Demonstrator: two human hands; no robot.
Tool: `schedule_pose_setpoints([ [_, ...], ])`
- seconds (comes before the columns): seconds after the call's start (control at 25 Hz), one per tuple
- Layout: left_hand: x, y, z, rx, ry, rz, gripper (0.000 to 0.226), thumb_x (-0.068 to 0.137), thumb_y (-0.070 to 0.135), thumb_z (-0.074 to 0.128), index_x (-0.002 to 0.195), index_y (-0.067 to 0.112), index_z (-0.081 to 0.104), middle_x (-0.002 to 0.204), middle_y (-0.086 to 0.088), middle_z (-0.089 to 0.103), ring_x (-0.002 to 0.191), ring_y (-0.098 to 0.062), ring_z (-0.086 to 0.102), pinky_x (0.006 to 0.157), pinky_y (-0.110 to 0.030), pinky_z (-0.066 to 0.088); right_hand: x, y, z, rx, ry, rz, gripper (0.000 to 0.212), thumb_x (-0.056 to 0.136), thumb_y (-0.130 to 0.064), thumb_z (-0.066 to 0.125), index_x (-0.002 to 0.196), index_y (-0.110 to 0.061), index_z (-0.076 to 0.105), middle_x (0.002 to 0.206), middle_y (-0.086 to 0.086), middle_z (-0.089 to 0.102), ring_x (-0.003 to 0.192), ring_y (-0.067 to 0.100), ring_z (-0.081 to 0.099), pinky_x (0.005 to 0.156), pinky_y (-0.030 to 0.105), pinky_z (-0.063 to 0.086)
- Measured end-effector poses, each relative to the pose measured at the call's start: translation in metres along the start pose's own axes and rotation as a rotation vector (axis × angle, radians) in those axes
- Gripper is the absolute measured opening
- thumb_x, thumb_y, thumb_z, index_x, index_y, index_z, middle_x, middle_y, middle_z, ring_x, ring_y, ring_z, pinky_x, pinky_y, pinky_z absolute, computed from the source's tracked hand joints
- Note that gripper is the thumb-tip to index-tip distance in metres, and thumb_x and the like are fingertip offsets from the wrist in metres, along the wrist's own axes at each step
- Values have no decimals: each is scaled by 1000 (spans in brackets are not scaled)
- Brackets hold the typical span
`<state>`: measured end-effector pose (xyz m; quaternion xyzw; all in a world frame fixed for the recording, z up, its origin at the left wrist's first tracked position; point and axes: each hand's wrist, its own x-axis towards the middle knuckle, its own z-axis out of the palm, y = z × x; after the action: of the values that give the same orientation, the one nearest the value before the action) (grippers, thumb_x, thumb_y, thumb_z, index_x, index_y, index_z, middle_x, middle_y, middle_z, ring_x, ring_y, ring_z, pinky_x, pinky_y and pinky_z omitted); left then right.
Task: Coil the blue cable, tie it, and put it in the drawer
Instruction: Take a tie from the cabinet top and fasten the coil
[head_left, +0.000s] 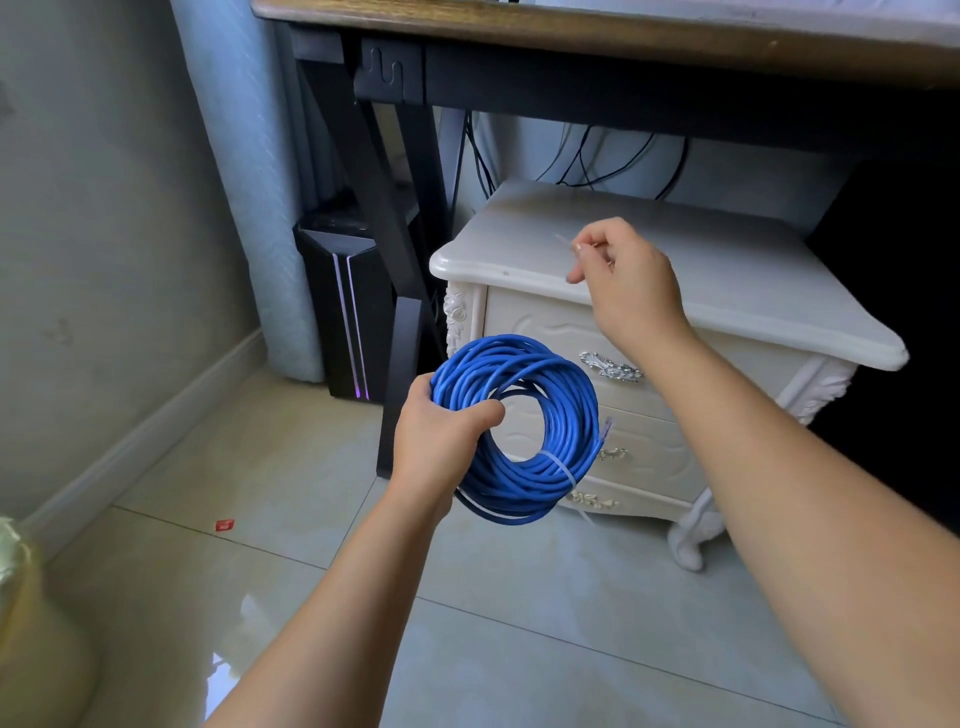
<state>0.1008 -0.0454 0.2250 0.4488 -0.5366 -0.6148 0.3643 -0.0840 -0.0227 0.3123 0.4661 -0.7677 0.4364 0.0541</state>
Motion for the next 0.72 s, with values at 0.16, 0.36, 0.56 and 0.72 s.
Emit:
schedule_pose_setpoints([
  [0.16,-14,-6,10,-24,-8,-38,34,71,14,73,98,25,56,86,-2,64,71,-18,62,63,-33,52,-65,-28,-44,482,21,67,9,101,-17,50,95,-21,56,73,-7,66,49,3,47,51,17,40],
  [0.36,-35,-10,21,-18,-17,-52,35,71,14,74,101,20,56,88,-2,64,70,-17,62,59,-29,48,-119,-28,-85,696,-39,183,16,101,-13,50,98,-21,64,69,-6,63,55,10,55,50,17,40],
  [0.56,-53,-12,28,-17,-50,-49,38,73,15,74,107,19,57,90,-3,66,73,-18,63,60,-29,49,-157,-9,-100,569,-34,313,22,101,-10,49,92,-21,67,70,-1,62,53,9,54,49,17,42],
  [0.72,-63,-12,34,-25,-72,-48,40,69,16,74,106,19,57,92,-5,66,74,-20,64,62,-31,52,-171,6,-107,451,10,356,23,100,-11,50,91,-23,66,69,-3,63,49,4,53,47,15,42],
])
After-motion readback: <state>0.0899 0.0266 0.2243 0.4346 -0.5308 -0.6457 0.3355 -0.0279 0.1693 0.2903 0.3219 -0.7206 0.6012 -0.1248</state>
